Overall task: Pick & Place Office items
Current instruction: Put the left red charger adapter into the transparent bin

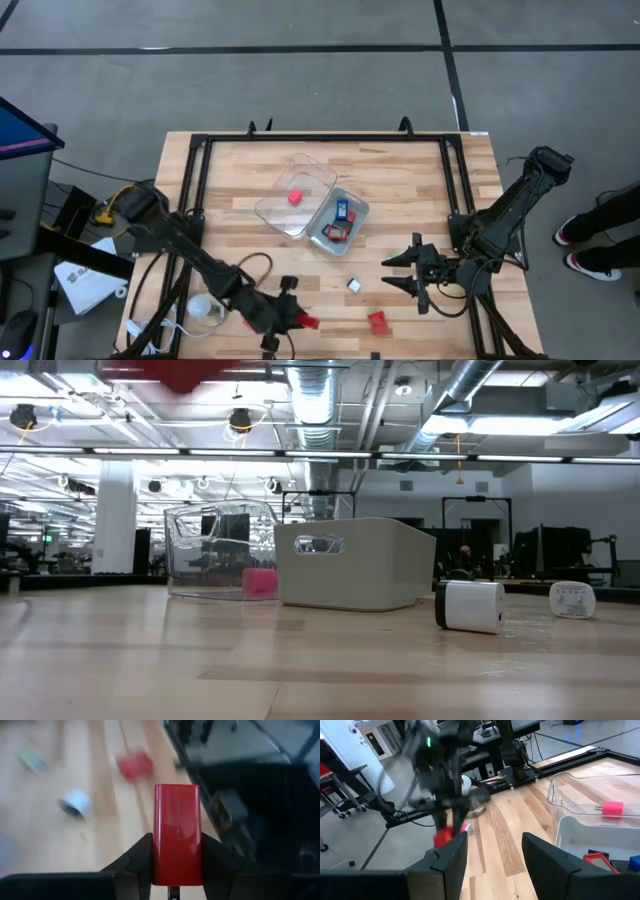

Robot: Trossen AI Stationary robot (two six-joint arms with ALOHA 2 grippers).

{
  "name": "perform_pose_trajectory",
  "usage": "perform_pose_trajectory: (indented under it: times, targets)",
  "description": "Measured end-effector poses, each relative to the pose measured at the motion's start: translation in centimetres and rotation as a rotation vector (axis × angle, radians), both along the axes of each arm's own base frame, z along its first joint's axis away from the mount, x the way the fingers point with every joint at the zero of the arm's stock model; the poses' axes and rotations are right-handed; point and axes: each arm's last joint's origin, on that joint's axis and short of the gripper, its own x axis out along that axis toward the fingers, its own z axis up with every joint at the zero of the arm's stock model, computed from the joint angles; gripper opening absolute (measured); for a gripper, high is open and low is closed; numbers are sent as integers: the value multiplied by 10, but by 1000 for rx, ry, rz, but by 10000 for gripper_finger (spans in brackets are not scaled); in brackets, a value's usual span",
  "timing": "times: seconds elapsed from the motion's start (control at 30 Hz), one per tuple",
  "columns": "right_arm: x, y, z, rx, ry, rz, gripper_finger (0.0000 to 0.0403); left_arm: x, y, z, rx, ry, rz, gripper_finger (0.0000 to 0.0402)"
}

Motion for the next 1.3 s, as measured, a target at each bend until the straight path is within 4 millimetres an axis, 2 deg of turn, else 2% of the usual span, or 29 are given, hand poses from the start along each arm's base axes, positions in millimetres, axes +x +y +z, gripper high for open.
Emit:
perform_pose_trajectory:
  times: [0.07, 0.17, 0.27, 0.37, 0.47, 0.57, 0.67, 0.8, 0.97, 1.13, 1.2, 1.3]
  targets:
    - [1, -1, 0, 0, 0, -3, 182, -1, 12, 24, 27, -89, 38, 112]
    - [1, -1, 0, 0, 0, -3, 182, -1, 40, 56, 54, -195, 172, 112]
    - [0, -1, 1, 1, -2, -3, 182, 3, 80, 83, 76, -283, 373, 112]
    - [0, -1, 1, 2, -3, -3, 182, 9, 134, 97, 90, -296, 569, 112]
    - [0, -1, 1, 2, -3, -3, 182, 12, 195, 96, 45, -230, 757, 112]
    - [0, -1, 1, 1, -2, 1, 182, 10, 250, 82, -21, -85, 859, 112]
    - [0, -1, 1, 1, -1, 1, 182, 3, 289, 62, -70, 98, 915, 112]
    - [0, -1, 1, -1, 0, 1, 182, -6, 311, 41, -52, 273, 941, 112]
    - [1, -2, 1, -1, 1, -2, 182, 9, 322, 28, -205, 235, 771, 112]
    - [1, -2, 1, 0, 0, -3, 182, 12, 345, 16, -134, 254, 903, 112]
    - [1, -2, 1, -2, 1, -3, 182, 11, 354, 11, -162, 265, 935, 112]
    - [1, -2, 0, -2, 1, -2, 182, 13, 356, 1, -220, 315, 892, 112]
